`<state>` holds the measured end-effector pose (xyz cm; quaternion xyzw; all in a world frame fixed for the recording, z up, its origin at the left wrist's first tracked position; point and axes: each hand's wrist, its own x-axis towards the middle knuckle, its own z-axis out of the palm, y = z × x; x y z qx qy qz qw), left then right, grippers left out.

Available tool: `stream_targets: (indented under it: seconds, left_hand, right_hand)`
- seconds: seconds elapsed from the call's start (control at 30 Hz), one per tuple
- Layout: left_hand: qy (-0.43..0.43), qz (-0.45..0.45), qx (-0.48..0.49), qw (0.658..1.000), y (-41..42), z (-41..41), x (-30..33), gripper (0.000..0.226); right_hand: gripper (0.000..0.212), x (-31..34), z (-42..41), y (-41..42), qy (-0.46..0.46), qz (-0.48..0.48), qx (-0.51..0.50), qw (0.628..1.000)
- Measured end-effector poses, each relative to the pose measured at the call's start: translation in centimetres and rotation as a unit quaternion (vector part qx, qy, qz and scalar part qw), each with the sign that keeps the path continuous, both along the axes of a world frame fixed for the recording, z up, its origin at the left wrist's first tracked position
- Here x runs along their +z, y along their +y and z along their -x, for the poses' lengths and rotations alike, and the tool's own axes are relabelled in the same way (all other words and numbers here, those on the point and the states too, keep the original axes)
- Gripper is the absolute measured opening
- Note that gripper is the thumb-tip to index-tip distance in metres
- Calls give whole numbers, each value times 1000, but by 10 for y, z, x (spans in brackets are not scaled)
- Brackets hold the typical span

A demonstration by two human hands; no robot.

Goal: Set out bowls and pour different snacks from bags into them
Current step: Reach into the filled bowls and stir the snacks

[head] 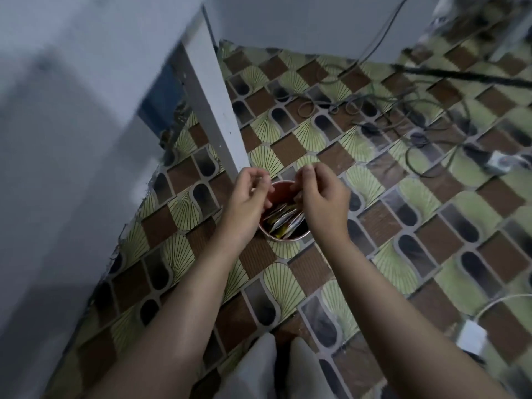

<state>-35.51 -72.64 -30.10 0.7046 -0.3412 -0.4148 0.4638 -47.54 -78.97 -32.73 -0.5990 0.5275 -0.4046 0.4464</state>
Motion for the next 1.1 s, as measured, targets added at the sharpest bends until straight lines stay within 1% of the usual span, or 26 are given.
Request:
stream_targets:
  seconds: [0.07,0.13,0.23,0.3,0.4,0.5,0.63,0.73,0.8,0.9,1.0,1.1]
  left_hand:
    - [4,47,-13,999,9,17,61,12]
    - [-12,95,-5,995,23,32,122,11]
    - [-50,168,14,984,51,44,214,11]
    - [-77,207,40,975,77,38,272,11]
    - [-129,212,81,965,117,12,342,12]
    - [-178,225,146,947,172,-22,395,13]
    - [-235,241,264,904,263,-55,437,18]
    - [-259,246,372,857,353,-72,457,16]
    - [-283,236,426,827,411,-82,467,14]
    - [-318,204,500,779,509,-91,474,14]
    - [-331,167,563,739,612,-96,470,13]
    - [-339,123,609,706,706,-100,456,13]
  right_hand:
    - [30,74,14,13,-32,75,11,997]
    - [32,139,23,27,-70,131,25,989]
    - [34,228,24,50,-116,185,58,974]
    - [33,286,15,68,-140,212,100,962]
    - [29,353,-8,95,-176,239,172,939]
    - [28,404,-43,131,-202,248,261,911]
    - [26,448,-100,194,-212,245,379,867]
    - [26,474,-149,265,-228,235,473,818]
    - [25,488,-178,315,-223,235,524,787]
    - [24,499,-214,404,-230,277,598,717]
    - [26,496,-241,503,-225,319,653,649]
    - [29,479,-265,595,-209,337,688,608]
